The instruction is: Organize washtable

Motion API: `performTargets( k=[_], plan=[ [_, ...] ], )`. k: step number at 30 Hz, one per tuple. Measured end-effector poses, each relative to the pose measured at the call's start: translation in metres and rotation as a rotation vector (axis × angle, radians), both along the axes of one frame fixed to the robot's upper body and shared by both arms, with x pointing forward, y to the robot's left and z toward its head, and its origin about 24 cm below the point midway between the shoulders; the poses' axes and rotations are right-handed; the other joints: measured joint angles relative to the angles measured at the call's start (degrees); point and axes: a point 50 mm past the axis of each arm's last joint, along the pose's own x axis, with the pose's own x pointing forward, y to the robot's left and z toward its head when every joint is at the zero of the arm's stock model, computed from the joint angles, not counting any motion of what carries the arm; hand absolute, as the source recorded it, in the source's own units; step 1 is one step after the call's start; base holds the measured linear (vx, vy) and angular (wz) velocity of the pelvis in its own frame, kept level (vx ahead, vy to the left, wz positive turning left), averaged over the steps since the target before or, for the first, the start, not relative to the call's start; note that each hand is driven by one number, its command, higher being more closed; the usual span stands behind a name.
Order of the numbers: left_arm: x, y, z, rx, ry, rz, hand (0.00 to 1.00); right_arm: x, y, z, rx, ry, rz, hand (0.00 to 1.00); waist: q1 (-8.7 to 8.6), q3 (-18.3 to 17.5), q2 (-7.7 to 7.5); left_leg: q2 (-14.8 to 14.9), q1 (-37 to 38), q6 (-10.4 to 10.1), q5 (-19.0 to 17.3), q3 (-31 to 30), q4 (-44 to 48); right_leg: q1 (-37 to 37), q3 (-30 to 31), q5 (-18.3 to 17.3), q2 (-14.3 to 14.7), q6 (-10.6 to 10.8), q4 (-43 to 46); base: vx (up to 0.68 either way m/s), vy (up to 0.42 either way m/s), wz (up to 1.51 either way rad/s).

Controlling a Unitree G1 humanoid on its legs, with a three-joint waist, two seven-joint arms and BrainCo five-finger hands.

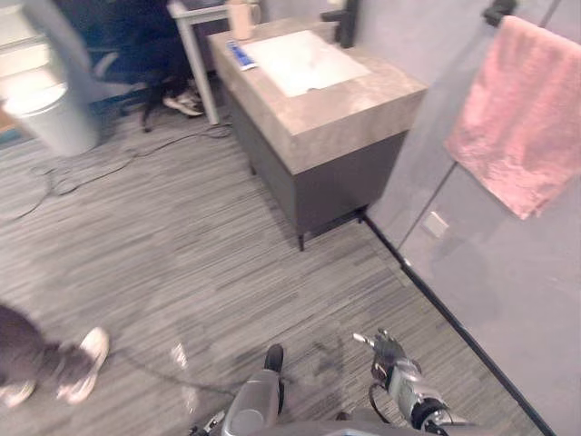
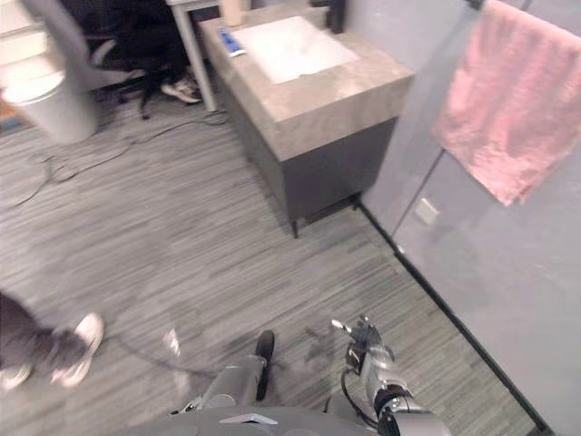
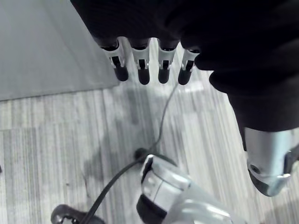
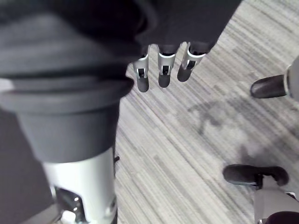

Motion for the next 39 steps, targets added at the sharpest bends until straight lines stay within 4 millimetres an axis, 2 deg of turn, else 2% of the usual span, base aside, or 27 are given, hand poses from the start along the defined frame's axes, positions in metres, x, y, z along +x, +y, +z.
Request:
performTargets(
  k=[2,3,4,5,6,7,8,11,13,17,21,24,25,26,27,28,29,30,31,32,33,35,36,37,38,39],
  plan=[
    [0.002,0.0,0.0,0.003,-0.007,-0.004,0.0,-0.011,-0.005,-0.004,-0.008,0.027,-0.009,0.0,-0.54,-0.5,0.9,3.3,6.1,-1.99,-5.57,-1.95,2.43,-0.21,-1.8,2.32,-0.24,1.11,-2.5,-0.23,0.222,0.68],
    [0.002,0.0,0.0,0.003,-0.006,-0.003,0.0,-0.014,-0.006,-0.005,-0.009,0.036,-0.013,0.0,-0.73,-0.96,1.26,4.15,7.98,-2.84,-6.14,-2.58,0.77,-0.65,-1.95,2.71,-0.07,1.84,-2.87,-0.15,0.263,0.6],
    [0.001,-0.004,-0.001,-0.009,-0.007,0.012,0.0,-0.023,-0.01,-0.008,-0.015,0.058,-0.023,0.0,-0.78,-2.88,2.35,6.0,12.56,-6.57,-7.98,-3.86,-7.98,-2.86,-2.07,3.46,0.43,3.03,-2.84,-0.08,0.321,0.6],
    [0.003,-0.009,-0.001,-0.023,-0.013,0.026,0.0,-0.029,-0.016,-0.009,-0.023,0.072,-0.047,0.0,-0.94,-4.24,3.64,6.5,16.37,-5.79,-8.82,-4.31,-19.54,-4.58,-1.91,4.31,0.68,4.39,-2.79,-0.06,0.31,0.56],
    [0.008,-0.005,-0.001,-0.014,-0.023,0.027,0.0,-0.032,-0.013,-0.012,-0.007,0.086,-0.058,0.0,-0.87,-4.05,2.25,5.02,16.65,-5.34,-6.92,-4.04,-21.35,-4.69,-1.55,4.72,-0.87,5.03,-2.93,0.0,0.275,0.67],
    [0.008,-0.001,0.001,-0.002,-0.027,0.026,0.0,-0.039,-0.009,-0.014,0.01,0.102,-0.073,0.0,-1.64,-4.6,1.47,3.51,16.75,-4.5,-5.29,-4.98,-23.07,-3.66,-1.46,5.88,-1.63,5.72,-4.91,0.0,0.267,0.69],
    [0.006,0.002,0.001,0.0,-0.021,0.041,0.0,-0.05,-0.008,-0.018,0.026,0.131,-0.112,0.0,-2.18,-4.93,0.68,1.03,17.34,-3.38,-4.45,-5.78,-23.55,-1.83,-1.44,7.79,-3.84,7.27,-6.91,0.04,0.269,0.57],
    [-0.005,0.004,0.0,0.003,0.008,0.053,0.0,-0.065,-0.008,-0.023,0.034,0.18,-0.138,0.0,-2.01,-7.53,-0.06,-2.23,17.73,-1.43,-4.21,-5.35,-24.73,0.07,-0.54,10.14,-6.54,8.07,-10.67,0.06,0.217,0.01],
    [-0.006,0.006,-0.001,0.001,0.018,0.045,0.0,-0.068,-0.008,-0.024,0.041,0.189,-0.152,0.0,-2.03,-8.21,-0.44,-3.18,17.74,-0.92,-3.92,-5.11,-25.58,0.15,-0.11,10.64,-7.21,7.69,-11.96,0.05,0.093,-0.02],
    [-0.006,0.008,-0.001,-0.001,0.017,0.054,0.0,-0.076,-0.007,-0.027,0.051,0.219,-0.169,0.0,-1.41,-8.48,-1.34,-3.6,19.15,-0.24,-3.49,-4.82,-26.24,1.17,0.58,11.1,-7.24,7.81,-12.96,0.07,-0.019,-0.07],
    [0.0,0.011,0.0,0.0,0.001,0.063,0.0,-0.083,-0.01,-0.029,0.059,0.241,-0.183,0.0,-0.72,-8.29,-1.93,-3.77,18.92,-0.03,-3.85,-6.47,-25.4,2.41,-1.9,11.3,-7.36,8.38,-14.15,0.08,-0.048,0.25],
    [0.01,0.012,0.001,-0.006,-0.029,0.073,0.0,-0.081,-0.013,-0.028,0.076,0.226,-0.25,0.0,-0.72,-7.0,-2.52,-5.96,14.37,1.45,-8.87,-9.78,-17.65,1.66,-5.65,6.67,-9.34,9.09,-8.66,0.04,0.03,0.63],
    [0.013,0.012,0.002,-0.035,-0.05,0.05,0.0,-0.088,-0.016,-0.029,0.084,0.235,-0.297,0.0,-0.65,-6.54,-2.95,-7.24,13.46,2.3,-11.4,-10.97,-13.33,1.76,-7.31,3.42,-10.88,8.65,-3.84,0.09,0.05,0.94],
    [0.016,0.012,0.002,-0.056,-0.061,0.027,0.0,-0.093,-0.019,-0.029,0.087,0.24,-0.337,0.0,-0.77,-6.21,-3.16,-7.77,14.01,2.9,-13.3,-13.18,-11.03,0.41,-7.72,1.56,-11.66,4.55,4.95,0.12,0.046,0.75],
    [0.016,0.011,0.002,-0.058,-0.06,0.029,0.0,-0.094,-0.018,-0.03,0.103,0.237,-0.363,0.0,-0.75,-6.08,-3.23,-7.65,14.62,3.05,-13.74,-13.77,-10.64,-2.14,-7.08,2.01,-12.09,0.87,11.45,0.24,0.001,0.65],
    [0.019,0.013,0.003,-0.036,-0.074,0.056,0.0,-0.089,-0.019,-0.028,0.112,0.194,-0.41,0.0,-0.75,-5.25,-2.88,-6.13,17.65,4.75,-14.68,-15.48,-11.54,-9.33,-4.6,5.43,-12.23,-4.19,27.51,0.21,-0.006,0.35],
    [0.019,0.013,0.004,-0.033,-0.074,0.058,0.0,-0.089,-0.018,-0.028,0.114,0.189,-0.414,0.0,-0.64,-5.08,-3.28,-6.02,18.31,5.24,-15.0,-15.51,-11.76,-10.42,-4.26,4.72,-12.13,-3.53,29.5,0.26,-0.094,0.15],
    [0.018,0.018,0.005,-0.005,-0.064,0.066,0.0,-0.083,-0.014,-0.027,0.127,0.176,-0.41,0.0,-0.58,-4.31,-4.62,-5.16,20.24,5.38,-15.66,-15.7,-12.74,-14.54,-4.01,1.81,-10.24,-1.37,34.29,0.12,-0.116,-0.16],
    [0.018,0.019,0.005,-0.002,-0.061,0.066,0.0,-0.078,-0.011,-0.026,0.134,0.164,-0.406,0.0,-0.67,-4.18,-4.77,-4.29,20.38,5.24,-16.12,-15.65,-12.96,-16.34,-4.13,0.75,-8.44,-0.43,34.21,0.19,-0.188,-0.2],
    [0.023,0.019,0.005,-0.003,-0.069,0.056,0.0,-0.076,-0.01,-0.026,0.141,0.152,-0.414,0.0,-1.05,-4.07,-4.6,-2.41,20.85,4.97,-17.21,-15.71,-13.26,-19.32,-4.79,-0.12,-4.12,1.46,30.31,0.25,-0.224,0.03],
    [0.033,0.017,0.006,-0.005,-0.078,0.016,0.0,-0.08,-0.011,-0.027,0.141,0.162,-0.427,0.0,-1.72,-3.7,-4.05,-0.64,21.82,4.78,-18.26,-16.82,-14.25,-20.53,-5.89,0.67,-0.07,2.84,20.68,0.32,-0.243,0.25],
    [0.047,0.016,0.008,0.0,-0.105,-0.04,0.0,-0.092,-0.013,-0.029,0.144,0.188,-0.472,0.0,-3.84,-3.59,-4.07,0.26,23.75,4.7,-19.23,-19.78,-17.29,-20.18,-4.87,3.74,2.11,5.02,6.32,0.27,-0.275,0.82],
    [0.05,0.009,0.007,-0.012,-0.109,-0.069,0.0,-0.103,-0.02,-0.03,0.141,0.201,-0.528,0.0,-4.82,-3.67,-2.46,2.05,26.34,5.57,-20.74,-21.87,-19.12,-19.51,-3.65,8.34,3.63,3.22,7.37,0.35,-0.373,0.96],
    [0.05,0.006,0.007,-0.021,-0.111,-0.08,0.0,-0.107,-0.026,-0.03,0.13,0.204,-0.546,0.0,-5.22,-3.92,-0.84,3.79,27.64,5.59,-20.85,-22.34,-19.82,-19.02,-4.17,6.42,5.09,0.84,8.64,0.58,-0.424,0.64],
    [0.049,-0.003,0.005,-0.048,-0.118,-0.071,0.0,-0.11,-0.033,-0.029,0.118,0.202,-0.565,0.0,-5.1,-4.35,0.62,3.75,25.89,1.5,-19.72,-21.39,-11.24,-17.93,-5.05,2.91,6.42,-0.4,9.66,0.63,-0.416,0.19],
    [0.049,-0.01,0.004,-0.069,-0.128,-0.046,0.0,-0.107,-0.036,-0.028,0.117,0.186,-0.573,0.0,-4.82,-3.88,1.71,2.67,21.02,-5.57,-17.15,-20.52,1.04,-15.48,-5.38,2.21,7.51,-1.84,8.65,0.58,-0.363,0.08]
  ],
)
